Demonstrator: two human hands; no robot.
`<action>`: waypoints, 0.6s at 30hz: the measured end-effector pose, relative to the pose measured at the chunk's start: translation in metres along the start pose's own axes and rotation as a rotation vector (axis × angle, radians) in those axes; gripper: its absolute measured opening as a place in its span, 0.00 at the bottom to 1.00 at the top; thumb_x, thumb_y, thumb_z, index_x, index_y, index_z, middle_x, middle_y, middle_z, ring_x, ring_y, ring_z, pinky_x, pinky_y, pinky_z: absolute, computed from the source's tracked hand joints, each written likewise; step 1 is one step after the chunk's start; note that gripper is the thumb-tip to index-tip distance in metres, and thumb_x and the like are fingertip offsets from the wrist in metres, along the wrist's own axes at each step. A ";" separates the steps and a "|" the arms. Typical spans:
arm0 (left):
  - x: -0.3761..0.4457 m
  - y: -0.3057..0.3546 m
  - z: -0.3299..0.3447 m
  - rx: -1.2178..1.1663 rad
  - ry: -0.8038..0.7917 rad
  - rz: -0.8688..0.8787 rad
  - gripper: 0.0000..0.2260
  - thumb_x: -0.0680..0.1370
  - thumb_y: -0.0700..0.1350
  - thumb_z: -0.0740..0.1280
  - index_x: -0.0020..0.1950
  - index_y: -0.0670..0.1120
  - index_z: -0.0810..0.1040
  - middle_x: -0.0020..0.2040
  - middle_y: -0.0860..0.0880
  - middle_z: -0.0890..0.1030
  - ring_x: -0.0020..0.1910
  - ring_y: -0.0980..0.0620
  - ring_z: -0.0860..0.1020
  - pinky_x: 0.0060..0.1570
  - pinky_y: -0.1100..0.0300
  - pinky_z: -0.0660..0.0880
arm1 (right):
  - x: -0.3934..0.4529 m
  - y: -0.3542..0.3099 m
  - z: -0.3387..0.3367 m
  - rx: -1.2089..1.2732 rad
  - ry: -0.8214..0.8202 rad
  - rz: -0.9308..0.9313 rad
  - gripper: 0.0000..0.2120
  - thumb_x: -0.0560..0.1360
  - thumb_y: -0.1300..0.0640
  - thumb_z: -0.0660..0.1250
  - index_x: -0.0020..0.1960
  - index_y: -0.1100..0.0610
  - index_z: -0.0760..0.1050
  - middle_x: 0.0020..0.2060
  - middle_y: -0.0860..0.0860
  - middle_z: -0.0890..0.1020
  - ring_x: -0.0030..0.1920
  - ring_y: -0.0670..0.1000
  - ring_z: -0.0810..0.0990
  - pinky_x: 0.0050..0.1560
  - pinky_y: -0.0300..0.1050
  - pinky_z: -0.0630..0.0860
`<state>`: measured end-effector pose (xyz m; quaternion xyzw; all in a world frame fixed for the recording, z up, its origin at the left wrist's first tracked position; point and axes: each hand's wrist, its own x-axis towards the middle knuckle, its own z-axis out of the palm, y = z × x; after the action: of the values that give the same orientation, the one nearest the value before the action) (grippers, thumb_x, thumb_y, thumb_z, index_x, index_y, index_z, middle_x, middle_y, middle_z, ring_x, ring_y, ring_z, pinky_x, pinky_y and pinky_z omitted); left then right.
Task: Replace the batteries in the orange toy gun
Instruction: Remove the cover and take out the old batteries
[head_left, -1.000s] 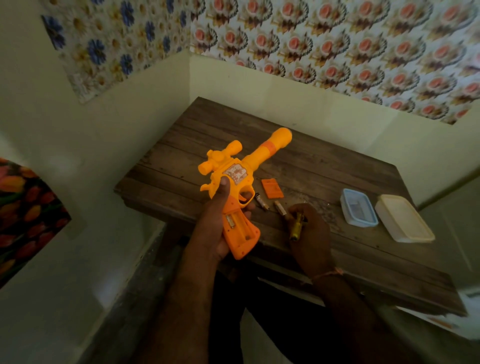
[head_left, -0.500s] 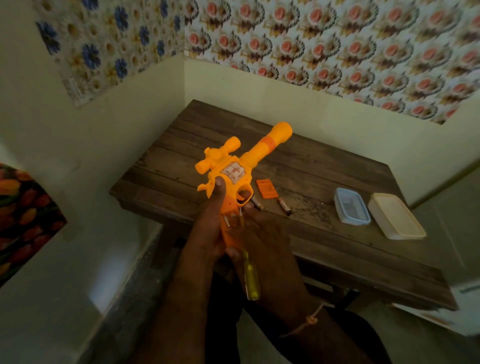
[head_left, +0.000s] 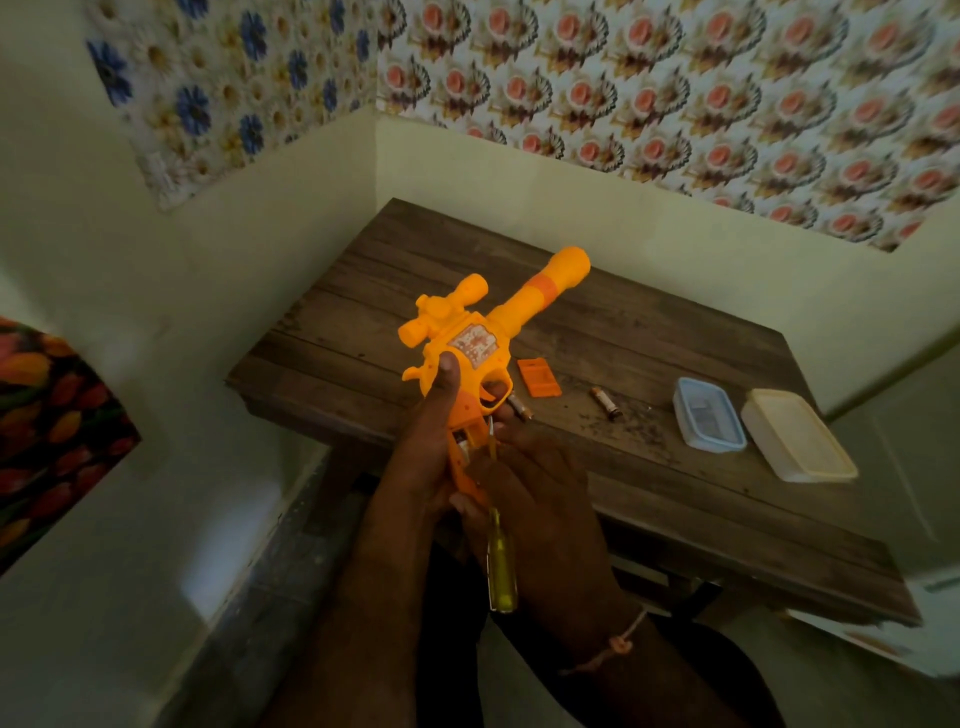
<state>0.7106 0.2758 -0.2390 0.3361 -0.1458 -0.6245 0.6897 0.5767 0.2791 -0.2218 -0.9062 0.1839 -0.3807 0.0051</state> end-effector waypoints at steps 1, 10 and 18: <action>0.001 0.000 -0.002 0.011 -0.007 -0.003 0.31 0.69 0.69 0.59 0.52 0.42 0.78 0.40 0.42 0.79 0.30 0.48 0.80 0.29 0.60 0.76 | 0.001 0.001 0.002 -0.007 -0.001 -0.010 0.15 0.77 0.48 0.64 0.59 0.55 0.73 0.57 0.52 0.81 0.65 0.53 0.72 0.66 0.47 0.64; 0.008 -0.007 -0.006 0.019 -0.005 0.021 0.30 0.71 0.68 0.60 0.52 0.42 0.79 0.41 0.42 0.80 0.35 0.46 0.81 0.34 0.56 0.78 | 0.002 -0.002 -0.004 0.092 -0.019 0.115 0.11 0.79 0.47 0.60 0.56 0.52 0.75 0.55 0.47 0.78 0.59 0.50 0.73 0.58 0.49 0.68; 0.015 -0.012 -0.011 -0.014 -0.011 0.067 0.29 0.68 0.69 0.67 0.53 0.45 0.84 0.49 0.40 0.80 0.46 0.41 0.77 0.48 0.47 0.75 | 0.014 -0.013 -0.027 0.568 0.041 0.522 0.10 0.76 0.47 0.62 0.54 0.48 0.68 0.45 0.43 0.80 0.45 0.45 0.81 0.42 0.40 0.76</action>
<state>0.7112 0.2650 -0.2583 0.3227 -0.1562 -0.6038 0.7119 0.5713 0.2901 -0.1908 -0.7835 0.2957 -0.4206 0.3489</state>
